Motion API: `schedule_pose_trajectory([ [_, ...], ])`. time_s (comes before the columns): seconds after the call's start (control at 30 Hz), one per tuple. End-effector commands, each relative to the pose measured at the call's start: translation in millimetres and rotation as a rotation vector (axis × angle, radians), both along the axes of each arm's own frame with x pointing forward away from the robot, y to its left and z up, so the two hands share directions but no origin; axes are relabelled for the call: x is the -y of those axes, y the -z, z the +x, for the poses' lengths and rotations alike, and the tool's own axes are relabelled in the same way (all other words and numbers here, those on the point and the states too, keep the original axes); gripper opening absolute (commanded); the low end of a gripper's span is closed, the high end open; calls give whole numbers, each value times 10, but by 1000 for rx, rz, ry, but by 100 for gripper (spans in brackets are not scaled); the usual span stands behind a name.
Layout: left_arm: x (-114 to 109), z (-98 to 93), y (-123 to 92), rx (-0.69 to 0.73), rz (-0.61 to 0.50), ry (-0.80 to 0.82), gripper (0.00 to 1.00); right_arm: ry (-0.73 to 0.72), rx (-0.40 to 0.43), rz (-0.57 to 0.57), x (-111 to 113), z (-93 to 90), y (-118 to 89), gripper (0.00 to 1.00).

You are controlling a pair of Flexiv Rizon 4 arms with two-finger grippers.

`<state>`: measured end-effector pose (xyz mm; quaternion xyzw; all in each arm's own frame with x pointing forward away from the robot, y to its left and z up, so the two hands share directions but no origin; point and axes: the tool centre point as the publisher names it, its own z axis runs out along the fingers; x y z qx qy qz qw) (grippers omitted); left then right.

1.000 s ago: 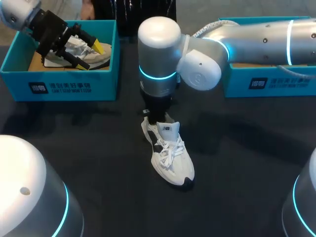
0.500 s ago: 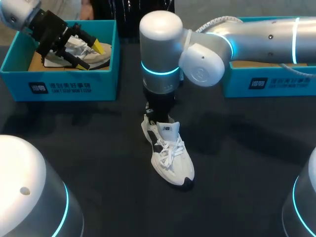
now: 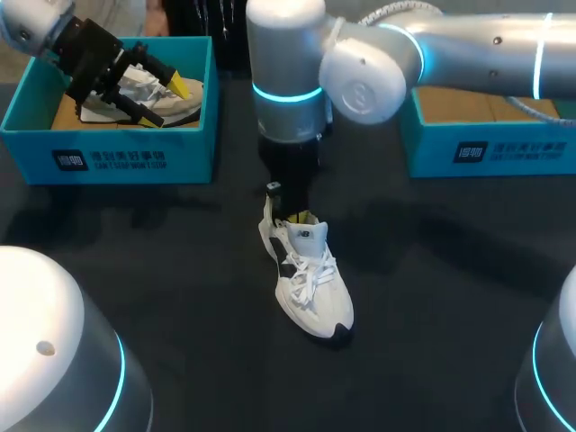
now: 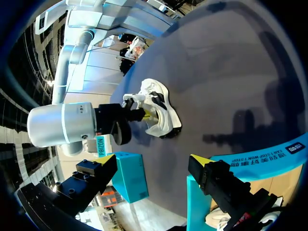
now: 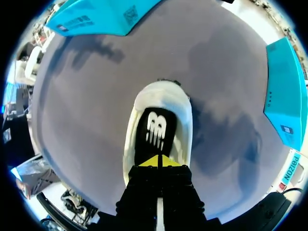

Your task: Take the shoe out of the shoebox, open the shoe tongue, remove and reinsert the insole, then place the shoe into the shoebox

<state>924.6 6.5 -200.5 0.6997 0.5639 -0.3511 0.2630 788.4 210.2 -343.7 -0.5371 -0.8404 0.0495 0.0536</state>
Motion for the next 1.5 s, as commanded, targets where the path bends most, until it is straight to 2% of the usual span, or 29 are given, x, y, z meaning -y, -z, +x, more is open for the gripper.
schedule_pose_trajectory([
  [0.03, 0, -12, -5, 2, 3, -1, 100, -5, -45, -3, 0, 31, -12, 0],
  [0.37, 0, -12, -5, 2, 3, -1, 100, -3, -162, 7, -27, -71, 23, 0],
  [0.9, 0, -12, -5, 2, 3, -1, 100, 41, -217, -4, -9, -246, -23, 0],
  [0.97, 0, -12, -5, 2, 3, -1, 100, 42, -220, -2, -12, -261, -25, 12],
  [1.0, 0, -12, -5, 2, 3, -1, 100, 43, -221, 0, -14, -271, -29, 22],
  [1.03, 0, -12, -5, 2, 3, -1, 100, 43, -221, 1, -15, -277, -32, 38],
  [1.07, 0, -12, -5, 2, 3, -1, 100, 44, -221, 2, -16, -280, -33, 48],
  [1.1, 0, -12, -5, 2, 3, -1, 100, 44, -222, 3, -17, -282, -34, 51],
  [1.17, 0, -12, -5, 2, 3, -1, 100, 43, -223, 5, -21, -285, -32, 86],
  [1.2, 0, -12, -5, 2, 3, -1, 100, 43, -224, 7, -27, -286, -28, 98],
  [1.5, 0, -12, -5, 2, 3, -1, 100, 44, -220, 13, -61, -286, -7, 100],
])
